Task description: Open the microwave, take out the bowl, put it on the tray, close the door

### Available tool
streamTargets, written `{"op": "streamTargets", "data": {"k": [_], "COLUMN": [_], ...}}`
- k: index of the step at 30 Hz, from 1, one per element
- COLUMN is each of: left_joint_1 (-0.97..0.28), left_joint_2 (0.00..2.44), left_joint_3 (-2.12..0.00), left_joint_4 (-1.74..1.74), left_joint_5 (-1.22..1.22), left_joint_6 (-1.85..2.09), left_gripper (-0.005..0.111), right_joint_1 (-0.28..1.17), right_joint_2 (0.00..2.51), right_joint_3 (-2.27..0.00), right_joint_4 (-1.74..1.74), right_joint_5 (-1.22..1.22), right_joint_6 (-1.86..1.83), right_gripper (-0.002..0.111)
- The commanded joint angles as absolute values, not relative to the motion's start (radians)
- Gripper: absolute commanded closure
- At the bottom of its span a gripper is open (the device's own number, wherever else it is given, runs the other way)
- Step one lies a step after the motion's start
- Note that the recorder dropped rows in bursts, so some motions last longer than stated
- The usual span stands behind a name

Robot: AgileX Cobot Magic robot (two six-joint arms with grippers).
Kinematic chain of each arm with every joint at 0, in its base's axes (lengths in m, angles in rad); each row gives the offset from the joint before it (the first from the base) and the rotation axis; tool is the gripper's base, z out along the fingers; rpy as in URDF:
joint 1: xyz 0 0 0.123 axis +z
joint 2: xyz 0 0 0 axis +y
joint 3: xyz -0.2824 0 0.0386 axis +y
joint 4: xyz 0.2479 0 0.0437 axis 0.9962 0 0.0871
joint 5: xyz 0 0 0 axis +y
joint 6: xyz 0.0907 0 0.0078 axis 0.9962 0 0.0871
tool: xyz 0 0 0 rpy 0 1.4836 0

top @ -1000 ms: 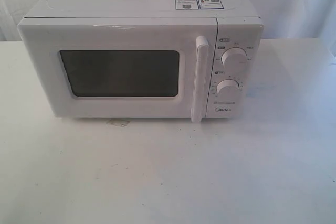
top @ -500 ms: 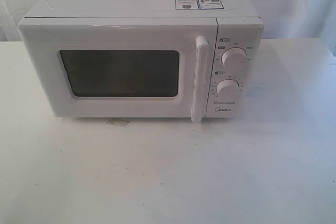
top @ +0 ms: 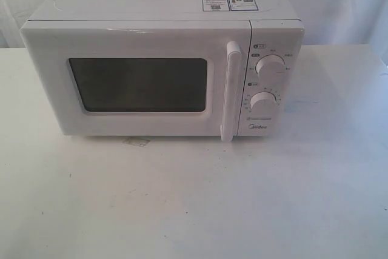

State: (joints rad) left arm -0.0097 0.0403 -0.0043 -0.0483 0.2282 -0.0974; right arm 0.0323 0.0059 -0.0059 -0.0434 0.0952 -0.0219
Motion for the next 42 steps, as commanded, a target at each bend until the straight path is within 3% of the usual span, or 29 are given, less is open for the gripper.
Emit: {"op": "streamTargets", "data": {"k": [1, 13, 16, 21, 26, 42], "left_joint_1": [-0.012, -0.012, -0.012, -0.012, -0.012, -0.012], "left_joint_2": [0.036, 0.036, 0.036, 0.036, 0.036, 0.036], "left_joint_3": [0.000, 0.000, 0.000, 0.000, 0.000, 0.000], "left_joint_4": [-0.048, -0.048, -0.048, -0.048, -0.048, -0.048], "left_joint_5": [0.232, 0.232, 0.232, 0.232, 0.232, 0.232], "left_joint_6": [-0.104, -0.104, -0.104, -0.104, -0.104, -0.104], "left_gripper": [0.107, 0.107, 0.107, 0.107, 0.107, 0.107], "right_joint_1": [0.032, 0.032, 0.032, 0.032, 0.032, 0.032], "right_joint_2": [0.000, 0.000, 0.000, 0.150, 0.342, 0.439], "right_joint_3": [0.000, -0.029, -0.130, -0.348, -0.417, -0.417], "right_joint_4": [-0.048, -0.048, -0.048, -0.048, -0.044, 0.153], "right_joint_5": [-0.051, -0.465, -0.368, 0.019, 0.295, 0.161], "right_joint_6": [-0.029, 0.089, 0.039, -0.050, -0.045, -0.037], "right_gripper": [0.108, 0.108, 0.108, 0.108, 0.108, 0.108]}}
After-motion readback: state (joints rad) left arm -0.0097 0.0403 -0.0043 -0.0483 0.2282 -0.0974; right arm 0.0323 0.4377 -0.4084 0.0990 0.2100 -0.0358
